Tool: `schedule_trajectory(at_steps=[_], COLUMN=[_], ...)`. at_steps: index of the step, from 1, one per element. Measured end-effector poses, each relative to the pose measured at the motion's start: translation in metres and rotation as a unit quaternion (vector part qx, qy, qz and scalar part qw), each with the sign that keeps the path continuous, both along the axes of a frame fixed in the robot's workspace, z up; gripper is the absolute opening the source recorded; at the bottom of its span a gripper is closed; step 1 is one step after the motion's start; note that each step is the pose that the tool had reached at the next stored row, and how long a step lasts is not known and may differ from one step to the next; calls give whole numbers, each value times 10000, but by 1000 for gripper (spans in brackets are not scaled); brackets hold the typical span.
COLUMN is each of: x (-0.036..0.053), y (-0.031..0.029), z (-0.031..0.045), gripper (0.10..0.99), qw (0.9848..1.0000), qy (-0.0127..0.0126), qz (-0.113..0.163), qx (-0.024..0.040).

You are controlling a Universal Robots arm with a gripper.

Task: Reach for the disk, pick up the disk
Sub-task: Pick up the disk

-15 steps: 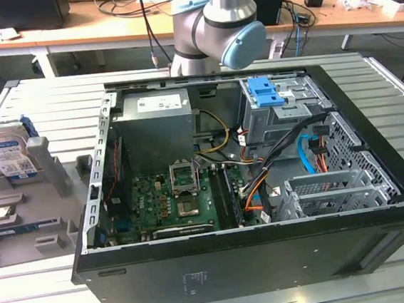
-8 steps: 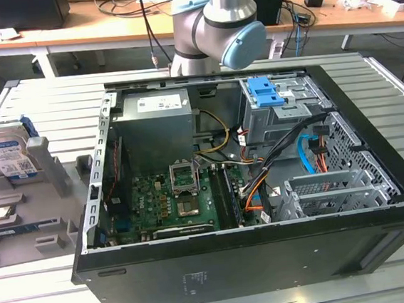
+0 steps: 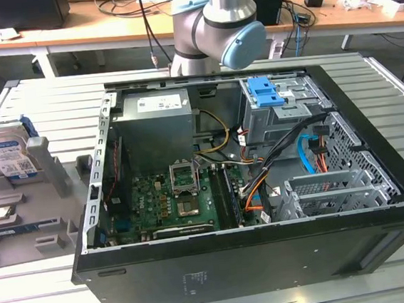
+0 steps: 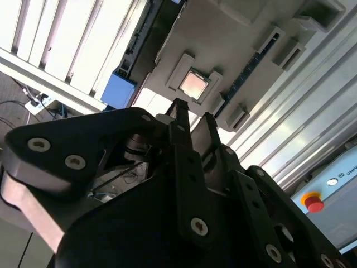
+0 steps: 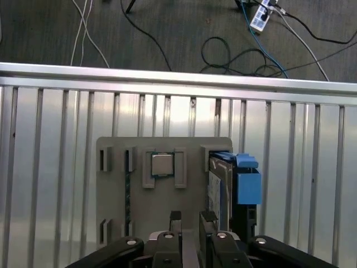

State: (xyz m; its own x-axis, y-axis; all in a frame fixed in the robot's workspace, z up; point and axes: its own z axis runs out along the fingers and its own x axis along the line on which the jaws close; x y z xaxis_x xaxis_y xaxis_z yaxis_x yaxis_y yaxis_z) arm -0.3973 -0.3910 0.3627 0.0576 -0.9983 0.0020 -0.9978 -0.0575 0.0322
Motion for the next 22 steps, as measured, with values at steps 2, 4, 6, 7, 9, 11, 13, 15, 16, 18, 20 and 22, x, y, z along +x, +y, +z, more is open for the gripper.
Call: schedule_trajectory(at_steps=[2,4,6,7,9,11,13,15,16,18,20,22], x=[0,0,0,0,0,-14,-49,-80,-94,-125,-139,-149], y=[0,0,0,25,109,202,271,305,319,351,391,429], z=[0,0,0,-1,-7,-30,-73,-113,-132,-175,-221,-279], gripper=[357,478,600,600,600,600,600,600,600,600,600,600], qw=[10000,10000,10000,10000,10000,10000,10000,10000,10000,10000,10000,10000], qy=[0,0,0,0,-1,0,-1,0,0,0,-1,0], qz=[0,0,0,1,0,0,0,0,1,0,0,0], qx=[1,3,4,4,8,47,57,57,57,57,57,57])
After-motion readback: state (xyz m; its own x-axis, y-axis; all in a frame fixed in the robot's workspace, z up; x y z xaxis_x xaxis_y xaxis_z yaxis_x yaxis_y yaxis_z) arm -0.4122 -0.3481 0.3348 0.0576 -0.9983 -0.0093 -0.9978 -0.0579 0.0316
